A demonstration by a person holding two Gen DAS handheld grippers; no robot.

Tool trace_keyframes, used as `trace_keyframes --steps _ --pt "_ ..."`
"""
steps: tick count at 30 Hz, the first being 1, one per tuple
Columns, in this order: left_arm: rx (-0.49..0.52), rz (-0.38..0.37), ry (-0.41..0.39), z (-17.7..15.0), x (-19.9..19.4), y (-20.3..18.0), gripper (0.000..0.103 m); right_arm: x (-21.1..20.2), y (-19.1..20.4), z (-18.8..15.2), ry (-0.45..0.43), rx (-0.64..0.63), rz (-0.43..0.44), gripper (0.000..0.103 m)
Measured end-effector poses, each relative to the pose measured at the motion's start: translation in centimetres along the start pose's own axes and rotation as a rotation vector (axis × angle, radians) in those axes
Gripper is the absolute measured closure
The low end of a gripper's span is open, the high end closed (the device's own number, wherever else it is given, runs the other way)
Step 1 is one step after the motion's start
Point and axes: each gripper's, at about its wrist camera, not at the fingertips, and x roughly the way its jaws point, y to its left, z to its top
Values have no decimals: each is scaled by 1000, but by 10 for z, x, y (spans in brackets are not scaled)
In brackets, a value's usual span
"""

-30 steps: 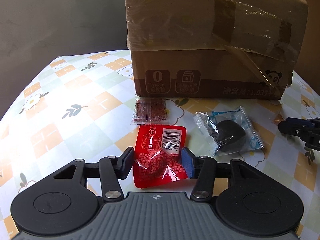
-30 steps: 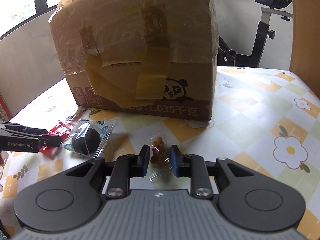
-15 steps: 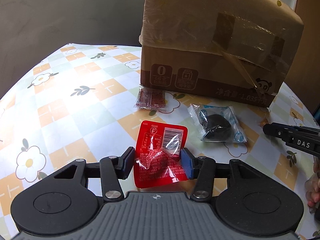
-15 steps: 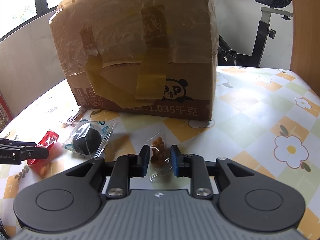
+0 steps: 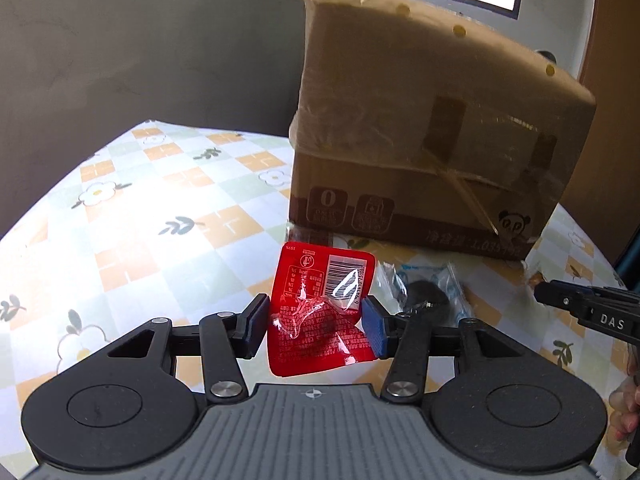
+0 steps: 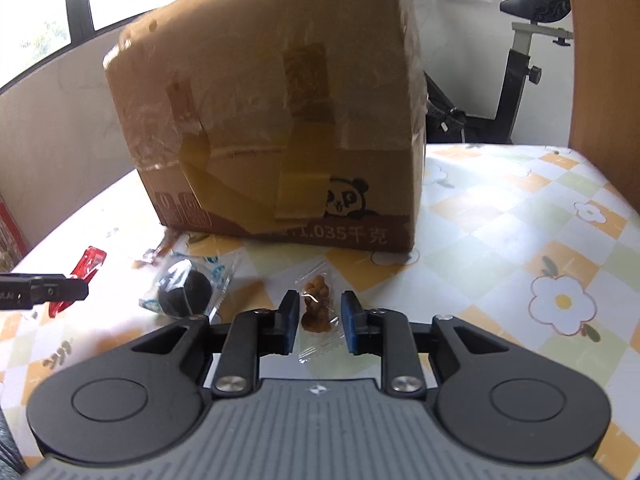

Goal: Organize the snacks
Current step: 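Lift both held packets and carry them over the cardboard box, then open both tools to drop the packets into the box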

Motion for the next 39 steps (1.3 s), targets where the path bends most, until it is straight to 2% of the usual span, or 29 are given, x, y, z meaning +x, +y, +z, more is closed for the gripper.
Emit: trace_keyframes --steps 5,10,12,16,19,25,30,34,37,39 --pt "-5 -27 -109 37 -23 1 50 -36 6 30 -119 -7 35 78" --pt "32 -83 -256 89 -50 -8 50 -66 12 83 -267 -20 62 78" --pt "54 -105 -304 109 -58 -15 50 -72 15 107 -314 -30 77 78" --pt "73 -145 -359 149 -59 -30 50 -66 22 151 -350 -85 85 78" --pt "87 -171 -365 174 -47 -43 50 -47 24 179 -340 -106 86 78" --pt "82 -192 -316 207 0 -57 50 6 22 207 -226 -79 74 78" --pt "99 -192 -271 216 27 -61 50 35 17 205 -146 -70 41 78" --pt "127 -182 -251 217 38 -65 49 42 15 200 -120 -65 24 78" --pt "109 -188 -249 212 38 -63 47 41 14 197 -112 -68 15 76" --pt "95 -199 -243 211 37 -59 35 39 16 196 -116 -79 4 75"
